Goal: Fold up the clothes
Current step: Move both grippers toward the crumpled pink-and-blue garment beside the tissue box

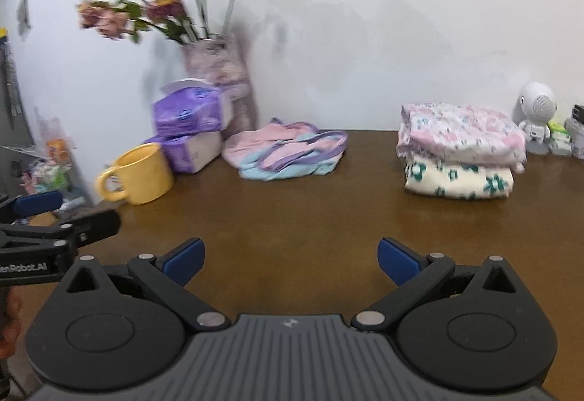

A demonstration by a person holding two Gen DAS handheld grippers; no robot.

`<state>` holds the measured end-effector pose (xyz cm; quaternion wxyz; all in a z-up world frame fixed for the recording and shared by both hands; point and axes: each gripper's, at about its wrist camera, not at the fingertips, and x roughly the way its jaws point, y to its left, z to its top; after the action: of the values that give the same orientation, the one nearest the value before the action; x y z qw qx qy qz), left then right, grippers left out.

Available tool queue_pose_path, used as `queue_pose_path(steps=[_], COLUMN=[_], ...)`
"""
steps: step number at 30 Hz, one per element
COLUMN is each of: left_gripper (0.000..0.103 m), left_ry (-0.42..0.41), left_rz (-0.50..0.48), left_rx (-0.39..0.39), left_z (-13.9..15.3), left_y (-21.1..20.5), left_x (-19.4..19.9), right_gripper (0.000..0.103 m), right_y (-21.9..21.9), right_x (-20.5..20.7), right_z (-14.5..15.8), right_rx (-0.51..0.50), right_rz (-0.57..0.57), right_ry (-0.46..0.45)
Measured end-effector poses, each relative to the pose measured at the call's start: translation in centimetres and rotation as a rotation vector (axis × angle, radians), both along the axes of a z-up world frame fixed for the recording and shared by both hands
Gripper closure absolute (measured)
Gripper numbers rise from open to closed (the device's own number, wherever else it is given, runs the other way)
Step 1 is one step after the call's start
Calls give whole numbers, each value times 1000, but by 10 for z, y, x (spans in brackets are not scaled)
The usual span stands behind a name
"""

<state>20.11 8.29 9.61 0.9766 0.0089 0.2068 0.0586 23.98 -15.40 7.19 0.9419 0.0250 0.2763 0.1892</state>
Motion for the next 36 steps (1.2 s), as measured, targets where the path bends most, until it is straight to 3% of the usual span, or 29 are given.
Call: queue_pose_path(steps=[4,11,17,27,36], left_gripper=[0,0,0,2,20], left_ry=[8,65,108,120,179], left_rz=[29,64,108,142,106], left_rx=[-15,-82,-134,-65,-82], left_z=[-6,-29,-46,-66,-76], left_y=[14,40,53,36,30], left_x=[56,139,189,242,263], right_gripper=[0,0,0,5,29], right_y=[19,33,46,67,80], right_x=[55,152,207,269,288], right_z=[-4,-17,-28,-47,-65], right_rx=[-46,-38,-35,-133,-114], right_rz=[-23,-92,-139,-191,-210], right_ry=[15,60,87,129,169])
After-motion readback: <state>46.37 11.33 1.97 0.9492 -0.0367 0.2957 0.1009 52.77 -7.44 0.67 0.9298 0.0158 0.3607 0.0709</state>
